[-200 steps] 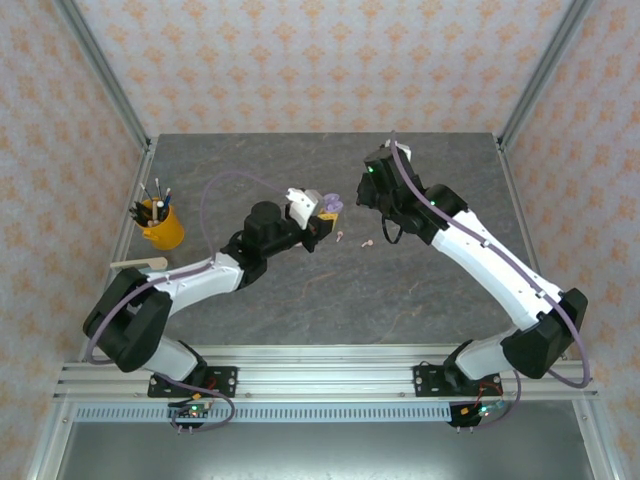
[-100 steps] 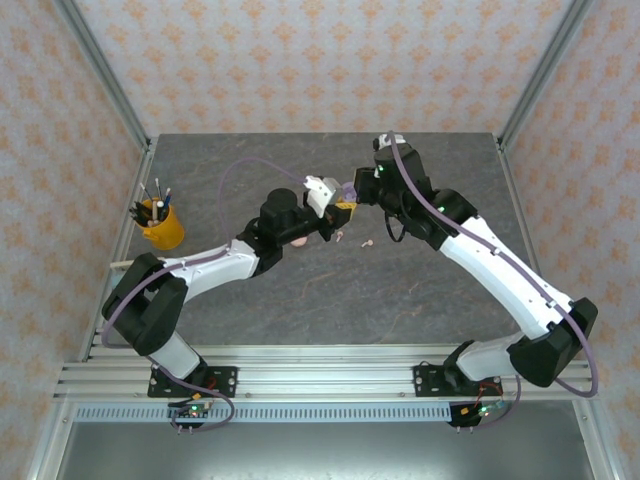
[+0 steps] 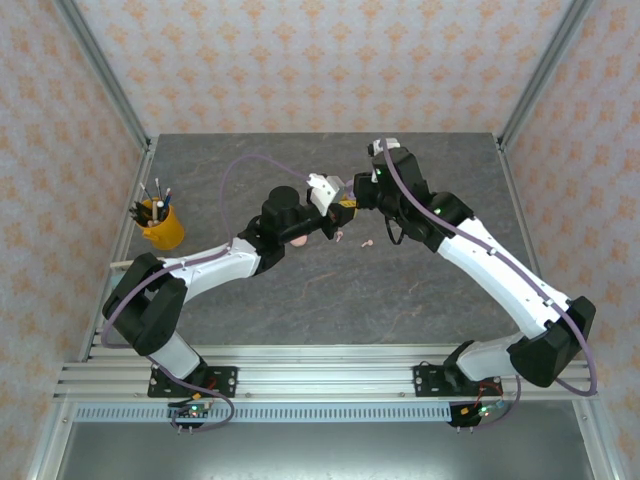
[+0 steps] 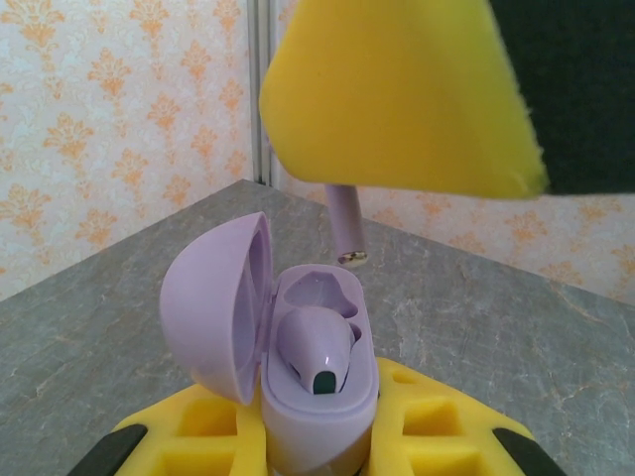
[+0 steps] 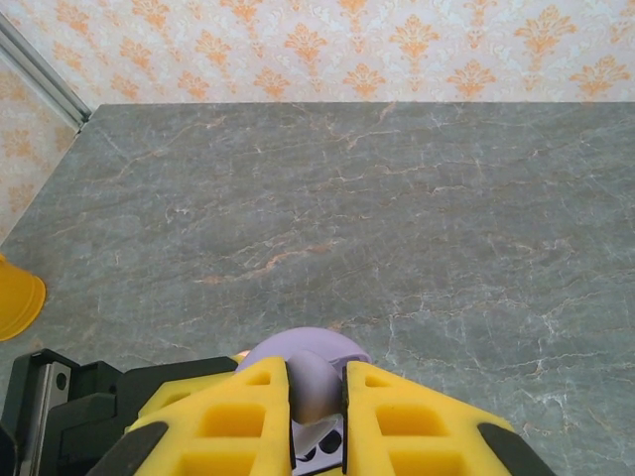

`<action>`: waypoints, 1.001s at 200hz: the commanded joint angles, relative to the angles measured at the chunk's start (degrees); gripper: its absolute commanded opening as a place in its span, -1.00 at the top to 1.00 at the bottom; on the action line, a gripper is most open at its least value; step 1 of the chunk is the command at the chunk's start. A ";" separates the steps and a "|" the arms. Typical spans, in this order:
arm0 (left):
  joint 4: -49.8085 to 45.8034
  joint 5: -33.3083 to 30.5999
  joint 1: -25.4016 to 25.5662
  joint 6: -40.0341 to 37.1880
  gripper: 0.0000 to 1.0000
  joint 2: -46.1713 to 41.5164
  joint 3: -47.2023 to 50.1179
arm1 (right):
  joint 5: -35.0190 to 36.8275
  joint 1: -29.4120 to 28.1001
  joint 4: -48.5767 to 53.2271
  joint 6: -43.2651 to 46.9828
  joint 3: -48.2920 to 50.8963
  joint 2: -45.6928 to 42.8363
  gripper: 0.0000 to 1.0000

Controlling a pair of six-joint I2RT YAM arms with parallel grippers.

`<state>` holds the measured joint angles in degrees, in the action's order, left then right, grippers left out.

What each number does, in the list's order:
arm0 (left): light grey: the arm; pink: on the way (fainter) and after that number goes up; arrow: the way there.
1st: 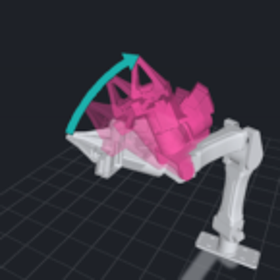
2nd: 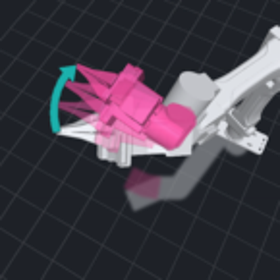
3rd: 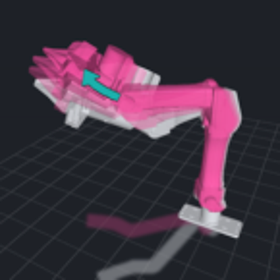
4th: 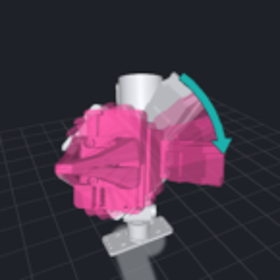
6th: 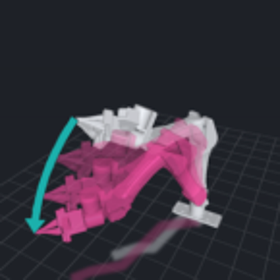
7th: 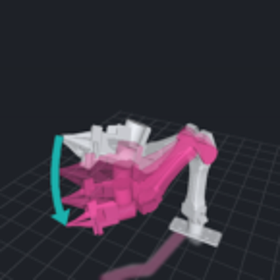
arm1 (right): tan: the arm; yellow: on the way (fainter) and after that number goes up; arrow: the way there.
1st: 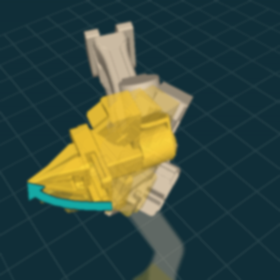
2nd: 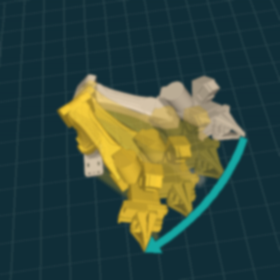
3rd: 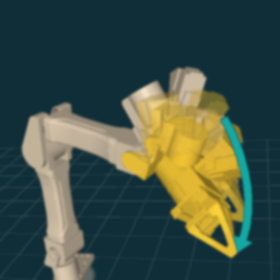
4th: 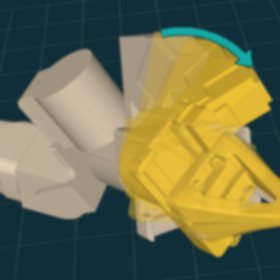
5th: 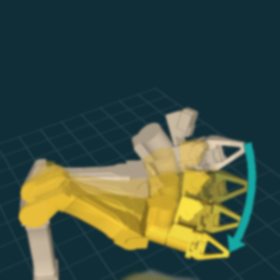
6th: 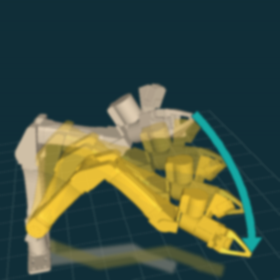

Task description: Insert wireless bluetooth earbuds into charging case

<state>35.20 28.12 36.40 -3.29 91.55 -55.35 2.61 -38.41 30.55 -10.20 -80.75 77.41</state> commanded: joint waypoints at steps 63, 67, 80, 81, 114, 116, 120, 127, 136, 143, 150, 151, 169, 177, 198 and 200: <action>0.04 0.27 0.34 -1.73 1.00 -1.98 -1.25 | 2.69 0.27 -0.99 1.00 2.63 -0.33 0.67; 0.04 0.31 0.34 -1.72 1.00 -1.99 -1.26 | 2.89 0.27 -1.07 1.04 2.72 -0.33 0.67; -0.04 0.38 0.32 -1.72 1.00 -2.18 -1.34 | 3.25 0.27 -1.19 1.08 2.80 -0.23 0.67; -0.09 0.41 0.37 -1.76 1.00 -2.22 -1.38 | 3.26 0.31 -1.19 1.07 2.79 -0.24 0.67; -0.26 0.53 0.33 -1.72 1.00 -2.43 -1.38 | 3.92 0.36 -1.27 1.39 2.62 0.23 0.67; -0.25 0.56 0.34 -1.72 1.00 -2.47 -1.35 | 3.97 0.36 -1.25 1.42 2.62 0.21 0.67; -0.28 0.62 0.36 -1.68 1.00 -2.50 -1.39 | 3.95 0.36 -1.28 1.51 2.64 0.28 0.67; -0.30 0.67 0.32 -1.63 1.00 -2.56 -1.25 | 4.06 0.36 -1.23 1.52 2.54 0.37 0.67; -0.25 0.78 0.36 -1.63 1.00 -2.65 -1.26 | 4.07 0.36 -1.28 1.63 2.57 0.60 0.67; -0.39 0.84 0.40 -1.63 1.00 -2.70 -1.33 | 4.15 0.36 -1.28 1.61 2.61 0.65 0.67; -0.46 0.96 0.38 -1.63 1.00 -2.78 -1.29 | 4.00 0.36 -1.28 1.67 2.46 0.82 0.67; -0.47 0.97 0.36 -1.63 1.00 -2.78 -1.27 | 3.99 0.36 -1.28 1.72 2.50 0.86 0.67; -0.72 0.97 0.34 -1.73 1.00 -3.04 -1.28 | 3.51 0.36 -1.28 1.78 2.28 1.17 0.67; -0.85 0.97 0.34 -1.90 1.00 -3.19 -1.25 | 3.14 0.36 -1.28 1.91 2.30 1.32 0.68; -0.98 0.89 0.34 -2.08 1.00 -3.31 -1.29 | 2.13 0.36 -1.27 2.30 2.18 1.52 0.68; -0.98 0.89 0.40 -2.12 1.00 -3.31 -1.28 | 2.00 0.36 -1.28 2.36 2.24 1.52 0.68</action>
<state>33.01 28.12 36.40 -3.97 90.87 -55.35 4.93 -38.41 29.74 -9.08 -78.48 78.39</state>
